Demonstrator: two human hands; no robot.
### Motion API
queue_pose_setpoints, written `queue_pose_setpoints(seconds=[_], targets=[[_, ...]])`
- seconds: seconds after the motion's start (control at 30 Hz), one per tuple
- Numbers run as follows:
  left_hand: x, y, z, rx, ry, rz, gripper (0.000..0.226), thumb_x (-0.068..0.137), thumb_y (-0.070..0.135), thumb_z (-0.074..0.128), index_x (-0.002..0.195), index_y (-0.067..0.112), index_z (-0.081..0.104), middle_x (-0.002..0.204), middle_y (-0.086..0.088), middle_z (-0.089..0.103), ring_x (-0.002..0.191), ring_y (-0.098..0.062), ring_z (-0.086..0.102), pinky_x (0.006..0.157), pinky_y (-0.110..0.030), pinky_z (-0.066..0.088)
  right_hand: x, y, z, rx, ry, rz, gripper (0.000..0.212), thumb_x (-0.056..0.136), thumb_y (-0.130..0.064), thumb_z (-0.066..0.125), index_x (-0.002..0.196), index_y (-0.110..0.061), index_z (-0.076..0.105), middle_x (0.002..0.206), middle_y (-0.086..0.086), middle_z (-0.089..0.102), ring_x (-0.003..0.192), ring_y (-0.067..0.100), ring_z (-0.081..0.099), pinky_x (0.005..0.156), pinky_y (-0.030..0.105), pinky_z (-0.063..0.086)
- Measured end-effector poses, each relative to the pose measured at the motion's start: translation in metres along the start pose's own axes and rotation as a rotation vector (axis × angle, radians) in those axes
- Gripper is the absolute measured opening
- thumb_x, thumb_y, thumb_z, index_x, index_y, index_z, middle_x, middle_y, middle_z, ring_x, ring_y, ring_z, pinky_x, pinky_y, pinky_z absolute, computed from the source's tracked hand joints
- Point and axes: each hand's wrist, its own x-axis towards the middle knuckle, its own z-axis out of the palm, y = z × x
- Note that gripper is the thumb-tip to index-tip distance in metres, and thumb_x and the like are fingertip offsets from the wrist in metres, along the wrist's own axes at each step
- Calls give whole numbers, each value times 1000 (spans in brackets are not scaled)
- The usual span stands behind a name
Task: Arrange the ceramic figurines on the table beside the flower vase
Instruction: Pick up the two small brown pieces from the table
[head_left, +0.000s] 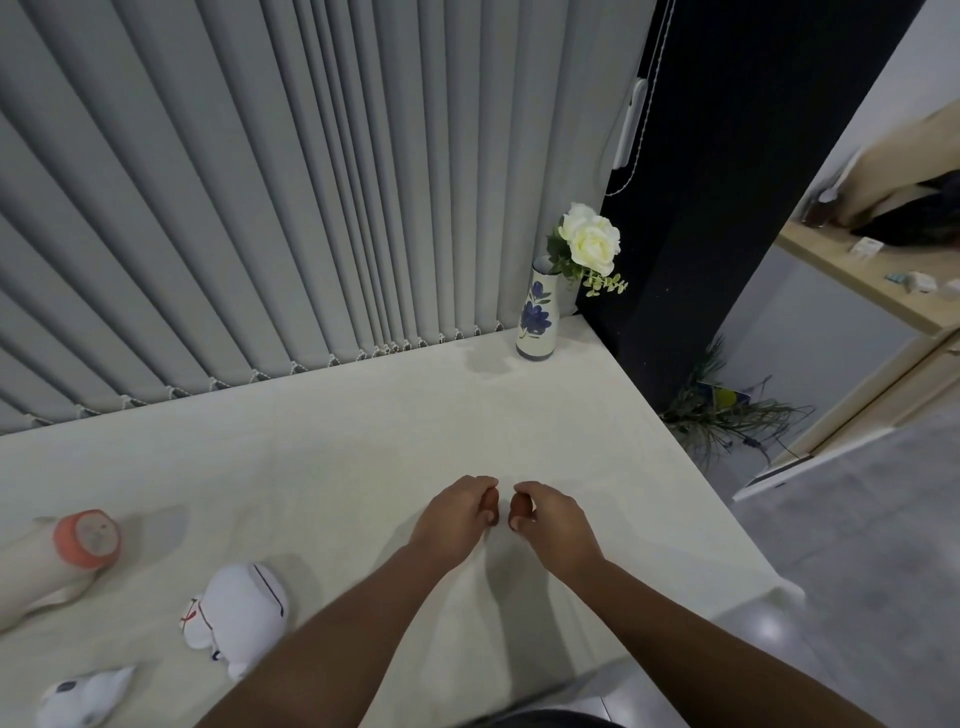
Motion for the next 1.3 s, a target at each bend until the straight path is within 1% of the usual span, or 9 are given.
queue_pose_setpoints(seconds=[0.17, 0.53, 0.73, 0.83, 0.97, 1.1, 1.17, 1.23, 1.3], targets=[[1, 2, -2, 8, 7, 15, 36, 88, 6, 48, 123, 14, 53, 105, 1, 67, 107, -16, 57, 99, -31, 43, 1, 0, -4, 25, -6, 8, 23, 85, -9, 58, 108, -13, 61, 95, 1, 68, 89, 19, 61, 85, 31, 50], [4, 7, 1, 17, 12, -5, 36, 87, 7, 50, 121, 17, 53, 105, 2, 66, 105, -16, 57, 97, -32, 45, 7, -2, -11, -6, -29, -35, 14, 84, -7, 53, 94, -9, 62, 85, 1, 68, 86, 19, 61, 85, 36, 51], [-2, 7, 8, -1, 10, -55, 43, 88, 9, 52, 129, 19, 48, 118, 2, 63, 110, -17, 58, 97, -30, 44, 3, 1, -12, -36, -64, -29, 15, 83, -9, 52, 94, -10, 62, 83, 1, 69, 84, 20, 61, 84, 37, 52], [-5, 7, 10, -14, 24, -55, 39, 88, 6, 52, 125, 18, 50, 116, 2, 63, 109, -16, 58, 94, -27, 43, 2, 1, -11, -44, -65, -30, 15, 84, -10, 51, 94, -10, 62, 82, 2, 68, 82, 21, 61, 82, 38, 52], [-7, 11, 7, -12, 55, -36, 25, 86, 3, 50, 110, 8, 56, 104, 1, 63, 104, -20, 58, 90, -31, 45, 2, 1, -12, -41, -65, -34, 12, 85, -12, 50, 88, -18, 60, 77, -3, 66, 76, 17, 58, 80, 34, 52], [-8, 11, 2, 2, 68, -19, 31, 88, 6, 51, 118, 16, 54, 116, 3, 62, 109, -16, 56, 87, -23, 40, 4, 1, -14, -52, -44, -40, 8, 84, -15, 49, 82, -18, 56, 75, -2, 64, 73, 17, 56, 76, 36, 52], [-9, 11, 1, 15, 63, -21, 33, 89, 7, 51, 119, 18, 54, 119, 4, 61, 111, -15, 55, 88, -23, 40, 4, 1, -15, -47, -45, -38, 8, 84, -15, 47, 79, -17, 53, 74, -2, 64, 72, 18, 57, 75, 39, 53], [-12, 11, 1, 31, 59, -18, 34, 88, 6, 52, 119, 19, 54, 120, 4, 61, 113, -15, 54, 90, -24, 42, 2, 2, -15, -43, -43, -29, 9, 83, -14, 47, 83, -16, 56, 76, -2, 66, 74, 18, 59, 78, 42, 54], [-13, 8, 1, 34, 62, -12, 37, 87, 5, 52, 120, 21, 54, 121, 5, 60, 115, -15, 53, 91, -23, 41, -2, -1, -18, -43, -40, -16, 17, 84, -14, 49, 97, -11, 61, 85, -1, 69, 84, 21, 62, 82, 44, 53]])
